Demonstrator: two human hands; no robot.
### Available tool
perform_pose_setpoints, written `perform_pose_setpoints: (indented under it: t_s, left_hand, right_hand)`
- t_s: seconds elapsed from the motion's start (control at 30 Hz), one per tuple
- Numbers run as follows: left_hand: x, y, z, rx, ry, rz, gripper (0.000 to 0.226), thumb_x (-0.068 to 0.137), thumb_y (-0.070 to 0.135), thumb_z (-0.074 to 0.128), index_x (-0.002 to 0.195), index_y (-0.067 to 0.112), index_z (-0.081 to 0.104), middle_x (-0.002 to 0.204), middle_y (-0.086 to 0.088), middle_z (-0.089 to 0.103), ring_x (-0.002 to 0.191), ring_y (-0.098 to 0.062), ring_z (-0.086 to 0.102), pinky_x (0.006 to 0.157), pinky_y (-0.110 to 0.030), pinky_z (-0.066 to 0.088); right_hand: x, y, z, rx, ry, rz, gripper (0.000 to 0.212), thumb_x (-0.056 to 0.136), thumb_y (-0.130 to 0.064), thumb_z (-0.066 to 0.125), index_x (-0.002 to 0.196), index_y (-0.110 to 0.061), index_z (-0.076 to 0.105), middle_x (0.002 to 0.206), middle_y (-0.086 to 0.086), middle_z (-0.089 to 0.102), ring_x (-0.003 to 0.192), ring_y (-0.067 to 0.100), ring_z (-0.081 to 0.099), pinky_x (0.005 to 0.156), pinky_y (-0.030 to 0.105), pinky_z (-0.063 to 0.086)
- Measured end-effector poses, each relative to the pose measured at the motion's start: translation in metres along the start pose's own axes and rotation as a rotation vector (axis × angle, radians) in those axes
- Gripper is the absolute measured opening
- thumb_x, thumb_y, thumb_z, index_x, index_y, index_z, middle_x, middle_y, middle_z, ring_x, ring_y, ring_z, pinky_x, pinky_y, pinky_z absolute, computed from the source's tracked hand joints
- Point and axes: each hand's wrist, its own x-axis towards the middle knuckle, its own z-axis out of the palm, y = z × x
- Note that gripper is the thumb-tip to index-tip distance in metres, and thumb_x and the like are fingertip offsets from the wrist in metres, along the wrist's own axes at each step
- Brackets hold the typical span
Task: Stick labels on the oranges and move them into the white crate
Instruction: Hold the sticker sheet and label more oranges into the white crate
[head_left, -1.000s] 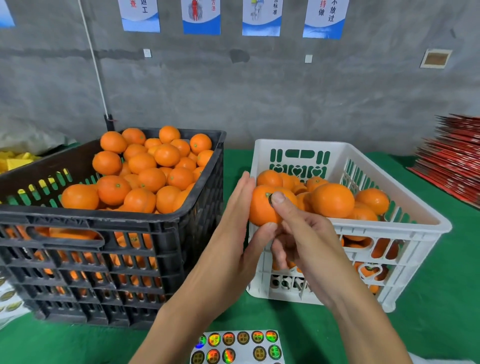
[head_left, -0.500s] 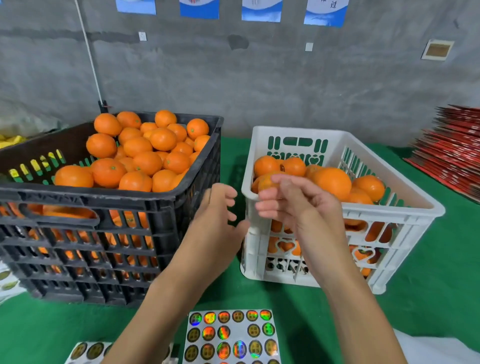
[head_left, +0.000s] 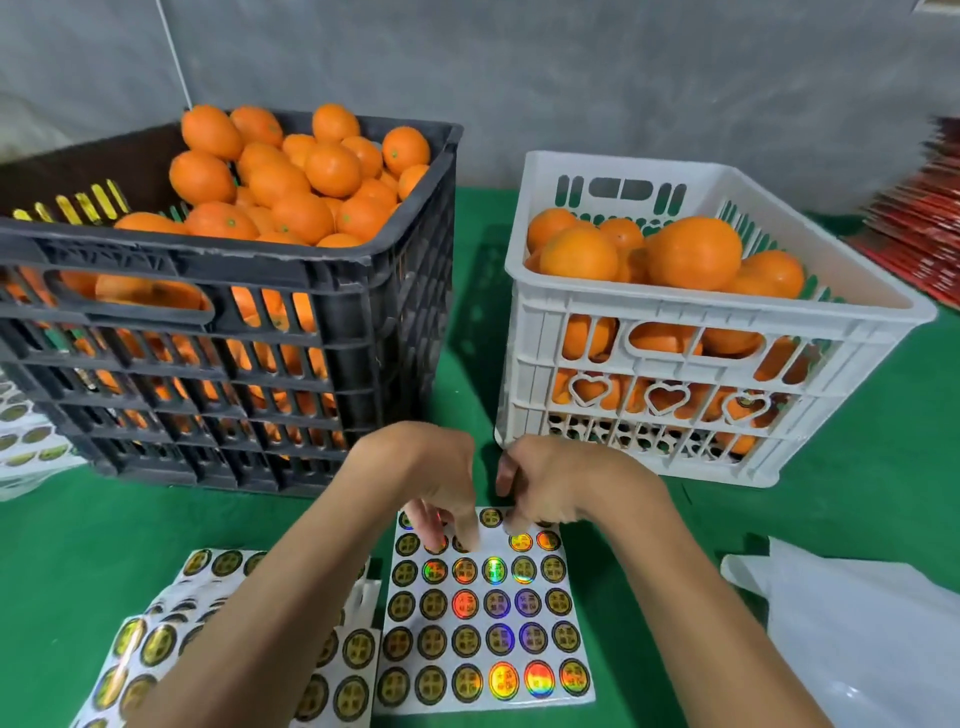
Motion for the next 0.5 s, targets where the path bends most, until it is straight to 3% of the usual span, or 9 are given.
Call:
perform_pose_setpoints:
  t_s: [0.17,0.4,0.5]
  left_hand:
    - [0.018,-0.002,0.011,0.042,-0.032,0.001,0.037,0.072,0.02,0.096,0.087,0.002,0.068,0.061,-0.007,0.074,0.063,-0.02,0.077,0.071,-0.032,0.065]
    - [0.025,-0.011,0.008,-0.074,-0.014,0.036,0.041,0.074,0.011,0.094,0.106,0.0,0.072,0.06,-0.007,0.074,0.062,-0.022,0.077,0.061,-0.025,0.062]
    - [0.026,-0.014,0.006,-0.108,-0.029,0.044,0.04,0.078,0.008,0.09,0.11,-0.005,0.071,0.059,-0.009,0.073,0.062,-0.023,0.077,0.061,-0.025,0.062]
  right_hand:
    - [0.003,-0.009,0.008,-0.085,-0.004,0.005,0.062,0.075,-0.023,0.088,0.129,-0.013,0.058,0.124,0.006,0.057,0.105,0.026,0.062,0.091,0.041,0.057]
    - [0.01,-0.002,0.011,-0.011,-0.021,-0.028,0.042,0.075,-0.023,0.088,0.111,-0.013,0.068,0.105,0.007,0.072,0.096,0.025,0.069,0.088,0.039,0.059]
    - [0.012,0.002,0.011,0.035,-0.033,-0.071,0.041,0.079,-0.024,0.086,0.116,-0.021,0.068,0.109,0.003,0.071,0.099,0.022,0.066,0.09,0.034,0.056]
